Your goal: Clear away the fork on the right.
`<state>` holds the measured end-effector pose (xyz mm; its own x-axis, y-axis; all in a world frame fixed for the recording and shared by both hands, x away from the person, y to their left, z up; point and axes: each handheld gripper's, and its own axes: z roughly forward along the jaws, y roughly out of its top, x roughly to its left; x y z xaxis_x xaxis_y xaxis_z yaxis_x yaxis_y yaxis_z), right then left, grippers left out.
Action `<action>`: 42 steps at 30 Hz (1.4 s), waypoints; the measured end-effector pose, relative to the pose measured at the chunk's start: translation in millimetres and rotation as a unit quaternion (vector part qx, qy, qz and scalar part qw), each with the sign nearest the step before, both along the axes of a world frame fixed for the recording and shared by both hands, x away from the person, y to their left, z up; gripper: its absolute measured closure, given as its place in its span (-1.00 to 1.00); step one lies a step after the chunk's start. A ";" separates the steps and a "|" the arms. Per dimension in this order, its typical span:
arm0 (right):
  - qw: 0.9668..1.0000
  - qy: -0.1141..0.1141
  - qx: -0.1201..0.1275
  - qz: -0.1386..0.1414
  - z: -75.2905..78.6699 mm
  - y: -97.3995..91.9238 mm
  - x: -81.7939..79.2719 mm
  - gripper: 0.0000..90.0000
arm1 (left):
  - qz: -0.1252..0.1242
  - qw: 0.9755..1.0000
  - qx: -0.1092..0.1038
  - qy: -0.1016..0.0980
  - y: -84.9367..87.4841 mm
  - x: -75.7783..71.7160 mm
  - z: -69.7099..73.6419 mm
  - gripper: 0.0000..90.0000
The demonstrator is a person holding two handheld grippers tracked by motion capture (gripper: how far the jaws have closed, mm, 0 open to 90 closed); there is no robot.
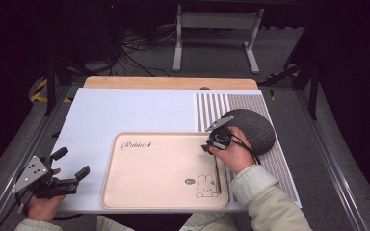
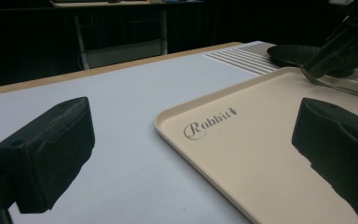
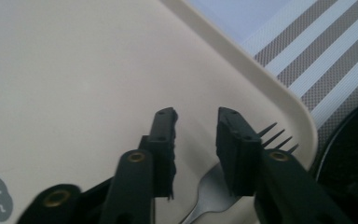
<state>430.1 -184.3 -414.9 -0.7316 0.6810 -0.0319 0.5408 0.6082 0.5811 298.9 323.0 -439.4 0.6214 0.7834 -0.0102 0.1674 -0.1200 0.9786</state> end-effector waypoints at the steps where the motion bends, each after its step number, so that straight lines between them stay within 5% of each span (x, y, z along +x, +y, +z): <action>1: 1.000 -0.007 0.007 0.001 2.3 -0.3 -1.5 0.34 | 0.000 1.000 -0.001 0.000 0.2 -0.1 -0.1 -1.00; 7: 0.997 -0.042 0.066 0.011 15.9 -4.5 -11.0 -0.20 | -0.002 1.000 -0.001 0.000 0.1 -0.2 0.3 -1.00; 13: 0.991 -0.085 0.099 0.035 33.2 -14.5 -22.2 -0.32 | 0.001 1.000 -0.002 0.000 0.0 -0.2 -0.1 -1.00; 24: 0.978 -0.142 0.148 0.031 49.3 -48.5 -41.9 -0.41 | 0.001 1.000 -0.002 -0.001 -0.3 -0.5 0.3 -1.00; 29: 0.965 -0.197 0.172 0.030 50.5 -73.6 -51.0 -0.67 | 0.002 1.000 -0.001 -0.001 -0.2 -0.4 0.0 -1.00; 34: 0.957 -0.213 0.197 0.027 45.6 -97.2 -62.5 -0.71 | 0.000 1.000 0.000 0.000 -0.6 -0.2 0.0 -1.00; 42: 0.932 -0.268 0.243 0.004 21.2 -129.6 -80.0 -0.77 | 0.001 1.000 -0.001 -0.003 -1.1 -0.6 0.0 -1.00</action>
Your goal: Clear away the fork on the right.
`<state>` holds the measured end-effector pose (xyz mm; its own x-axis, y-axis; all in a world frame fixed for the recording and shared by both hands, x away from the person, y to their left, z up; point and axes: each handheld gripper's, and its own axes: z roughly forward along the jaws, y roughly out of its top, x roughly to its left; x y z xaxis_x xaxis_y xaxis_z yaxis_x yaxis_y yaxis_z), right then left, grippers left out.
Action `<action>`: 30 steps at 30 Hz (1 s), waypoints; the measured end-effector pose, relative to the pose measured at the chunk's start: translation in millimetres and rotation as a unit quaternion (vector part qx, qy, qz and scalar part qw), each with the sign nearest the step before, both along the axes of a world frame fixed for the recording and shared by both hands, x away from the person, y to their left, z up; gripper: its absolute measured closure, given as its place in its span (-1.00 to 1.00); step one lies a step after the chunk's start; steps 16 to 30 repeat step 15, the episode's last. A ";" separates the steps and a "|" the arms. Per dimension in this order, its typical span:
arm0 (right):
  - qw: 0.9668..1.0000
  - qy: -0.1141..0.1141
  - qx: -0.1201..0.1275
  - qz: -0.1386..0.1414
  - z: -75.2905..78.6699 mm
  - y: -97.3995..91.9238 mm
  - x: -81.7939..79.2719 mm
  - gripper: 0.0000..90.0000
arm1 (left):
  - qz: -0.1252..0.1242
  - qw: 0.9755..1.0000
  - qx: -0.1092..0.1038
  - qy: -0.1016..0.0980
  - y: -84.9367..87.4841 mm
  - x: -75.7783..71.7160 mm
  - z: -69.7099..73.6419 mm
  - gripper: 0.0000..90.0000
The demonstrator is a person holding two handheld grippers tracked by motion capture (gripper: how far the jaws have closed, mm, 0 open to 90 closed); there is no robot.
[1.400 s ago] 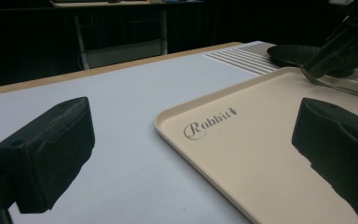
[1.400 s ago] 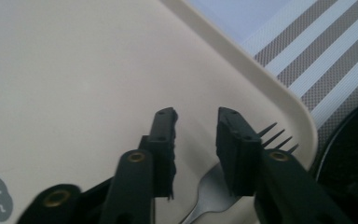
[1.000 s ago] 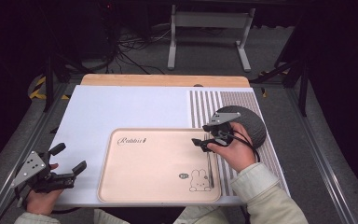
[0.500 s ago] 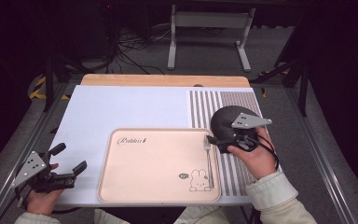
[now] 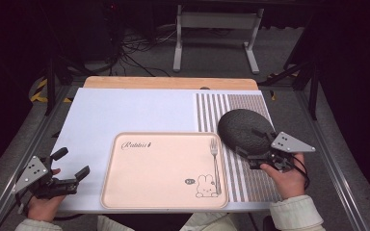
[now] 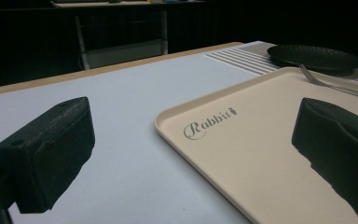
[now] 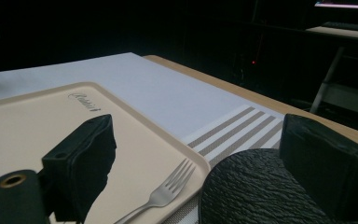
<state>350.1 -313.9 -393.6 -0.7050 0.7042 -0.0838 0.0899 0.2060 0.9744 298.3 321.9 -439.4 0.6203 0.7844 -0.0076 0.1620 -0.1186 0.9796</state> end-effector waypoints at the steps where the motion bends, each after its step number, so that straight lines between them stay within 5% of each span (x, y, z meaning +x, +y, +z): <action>1: 1.000 -0.006 0.003 -0.002 -2.5 -3.0 -1.1 -0.78 | -0.001 1.000 0.001 0.001 0.1 -0.1 0.2 -1.00; 10: 1.000 -0.012 0.018 -0.022 -28.2 -26.0 -10.0 -0.83 | -0.001 1.000 0.001 -0.008 0.6 -2.3 1.5 -1.00; 30: 1.000 -0.013 0.011 -0.026 -32.1 -27.1 -9.9 -0.84 | -0.002 1.000 0.003 -0.011 -1.3 -2.4 1.4 -1.00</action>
